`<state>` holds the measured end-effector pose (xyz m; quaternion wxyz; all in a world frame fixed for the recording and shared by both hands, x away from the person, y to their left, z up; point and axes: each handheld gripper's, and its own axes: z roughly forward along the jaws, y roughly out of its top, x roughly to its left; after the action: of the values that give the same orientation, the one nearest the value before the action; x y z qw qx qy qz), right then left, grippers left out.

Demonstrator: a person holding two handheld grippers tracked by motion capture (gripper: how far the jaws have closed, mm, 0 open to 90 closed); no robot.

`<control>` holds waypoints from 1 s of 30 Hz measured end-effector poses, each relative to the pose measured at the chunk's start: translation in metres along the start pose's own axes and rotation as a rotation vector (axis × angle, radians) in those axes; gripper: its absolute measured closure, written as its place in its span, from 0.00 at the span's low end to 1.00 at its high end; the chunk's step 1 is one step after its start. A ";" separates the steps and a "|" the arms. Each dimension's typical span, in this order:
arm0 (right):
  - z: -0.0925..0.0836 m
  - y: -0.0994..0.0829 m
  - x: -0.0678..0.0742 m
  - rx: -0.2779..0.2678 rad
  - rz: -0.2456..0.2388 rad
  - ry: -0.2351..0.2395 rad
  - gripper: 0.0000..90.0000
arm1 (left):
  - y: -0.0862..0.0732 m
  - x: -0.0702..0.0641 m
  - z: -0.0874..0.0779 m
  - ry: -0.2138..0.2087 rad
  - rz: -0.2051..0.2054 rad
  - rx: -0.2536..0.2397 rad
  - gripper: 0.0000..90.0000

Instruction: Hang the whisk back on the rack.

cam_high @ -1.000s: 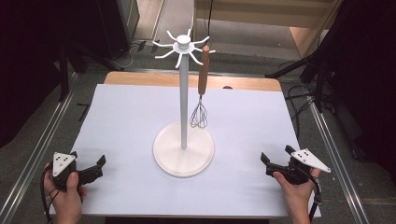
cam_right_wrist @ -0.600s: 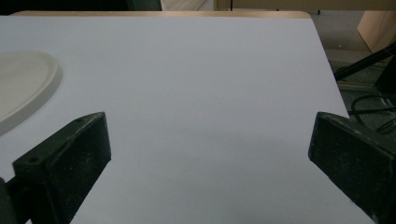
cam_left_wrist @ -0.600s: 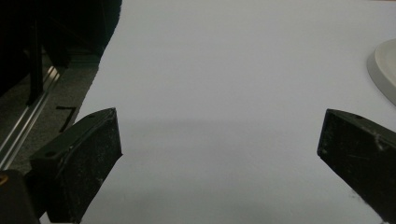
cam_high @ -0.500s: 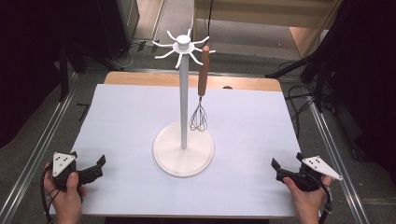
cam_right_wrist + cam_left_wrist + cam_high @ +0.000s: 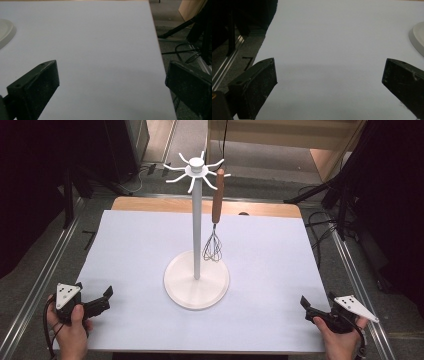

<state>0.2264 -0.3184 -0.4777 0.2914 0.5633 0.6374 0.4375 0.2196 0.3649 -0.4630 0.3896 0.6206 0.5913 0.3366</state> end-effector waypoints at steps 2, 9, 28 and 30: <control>-0.005 -0.002 -0.004 -0.003 0.001 -0.008 0.00 | 0.000 0.000 0.000 0.000 0.001 0.000 0.00; -0.017 -0.009 -0.017 0.005 0.019 -0.041 0.00 | 0.000 0.000 0.000 0.000 0.001 -0.002 0.00; -0.018 -0.025 -0.015 0.032 0.024 -0.064 0.00 | 0.000 0.002 0.000 -0.008 -0.019 -0.002 0.00; -0.018 -0.025 -0.015 0.030 0.026 -0.067 0.00 | 0.000 0.002 0.000 -0.008 -0.020 -0.002 0.00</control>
<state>0.2022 -0.3366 -0.4936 0.2984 0.5900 0.6266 0.4126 0.2198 0.3669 -0.4630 0.3962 0.6155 0.5956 0.3308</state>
